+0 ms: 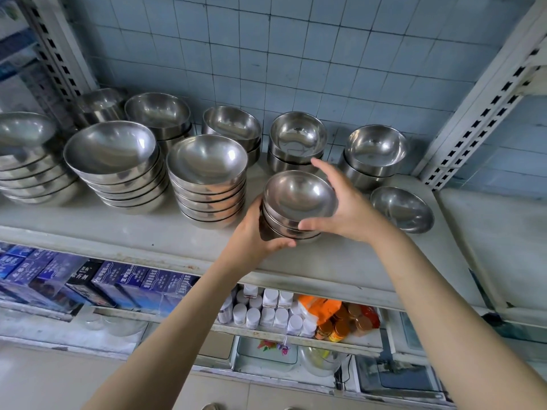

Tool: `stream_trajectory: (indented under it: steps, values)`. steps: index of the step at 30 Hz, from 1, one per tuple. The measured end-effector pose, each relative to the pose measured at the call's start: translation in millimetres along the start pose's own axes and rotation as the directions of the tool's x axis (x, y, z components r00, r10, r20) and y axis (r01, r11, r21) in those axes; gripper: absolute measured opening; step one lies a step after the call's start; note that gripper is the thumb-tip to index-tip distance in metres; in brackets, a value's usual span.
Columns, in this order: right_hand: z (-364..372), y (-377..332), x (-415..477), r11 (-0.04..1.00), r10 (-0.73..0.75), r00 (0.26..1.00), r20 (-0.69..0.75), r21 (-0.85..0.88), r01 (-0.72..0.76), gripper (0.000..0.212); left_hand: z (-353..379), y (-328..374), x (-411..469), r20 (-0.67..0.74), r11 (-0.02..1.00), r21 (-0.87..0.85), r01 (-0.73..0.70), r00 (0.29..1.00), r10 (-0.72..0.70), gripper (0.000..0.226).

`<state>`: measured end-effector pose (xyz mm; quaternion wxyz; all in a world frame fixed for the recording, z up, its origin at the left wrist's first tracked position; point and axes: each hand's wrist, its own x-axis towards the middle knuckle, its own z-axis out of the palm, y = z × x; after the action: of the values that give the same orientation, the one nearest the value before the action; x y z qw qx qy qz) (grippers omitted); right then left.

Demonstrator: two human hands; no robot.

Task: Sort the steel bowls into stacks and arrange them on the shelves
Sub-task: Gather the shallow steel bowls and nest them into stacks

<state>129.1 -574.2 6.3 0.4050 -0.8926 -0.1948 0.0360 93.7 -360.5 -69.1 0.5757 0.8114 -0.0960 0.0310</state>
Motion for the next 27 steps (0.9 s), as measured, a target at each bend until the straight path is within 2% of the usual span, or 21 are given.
stream_trajectory:
  steps: [3,5,6,8,10,12,15,17,19,22,25,27]
  values:
    - [-33,19,-16,0.996,0.027,0.977,-0.211,-0.075,-0.044,0.102,0,-2,0,-0.02,0.999,0.028,0.023,1.0,-0.022,0.114]
    - [-60,48,-31,0.965,0.124,0.919,-0.374,-0.169,-0.199,0.102,0,-4,2,-0.049,0.998,0.032,0.045,0.998,-0.043,0.114]
    - [-71,62,-38,0.931,0.212,0.89,-0.404,-0.192,-0.309,0.112,-1,-6,3,-0.07,0.998,0.034,0.059,0.996,-0.056,0.116]
    - [-85,84,-49,0.862,0.376,0.856,-0.356,-0.206,-0.464,0.135,-2,-10,4,-0.103,0.995,0.039,0.089,0.991,-0.085,0.12]
    - [-88,100,-56,0.848,0.453,0.844,-0.287,-0.155,-0.508,0.132,-2,-12,6,-0.127,0.993,0.033,0.11,0.986,-0.105,0.12]
    - [-84,106,-58,0.873,0.442,0.855,-0.27,-0.09,-0.48,0.122,-1,-11,5,-0.133,0.993,0.017,0.113,0.985,-0.109,0.12]
    - [-77,106,-58,0.887,0.419,0.866,-0.274,-0.079,-0.454,0.124,1,-9,4,-0.134,0.994,0.002,0.106,0.986,-0.104,0.123]
    - [-75,99,-62,0.901,0.387,0.869,-0.307,-0.076,-0.428,0.116,1,-6,3,-0.136,0.995,0.019,0.097,0.986,-0.094,0.122]
    - [-73,78,-63,0.935,0.274,0.89,-0.365,-0.116,-0.336,0.106,1,-4,1,-0.147,0.995,0.035,0.092,0.985,-0.086,0.118]
    - [-65,32,-49,0.99,0.12,0.911,-0.396,-0.027,-0.142,0.098,1,-4,1,-0.157,0.993,0.04,0.11,0.982,-0.103,0.115]
    - [-45,-9,-21,0.998,0.024,0.962,-0.273,0.059,-0.008,0.101,-1,-4,1,-0.142,0.992,0.038,0.119,0.984,-0.113,0.112]
    - [-24,-30,-4,0.999,-0.019,0.984,-0.175,0.047,0.028,0.103,-1,-5,1,-0.145,0.993,0.033,0.115,0.983,-0.109,0.111]
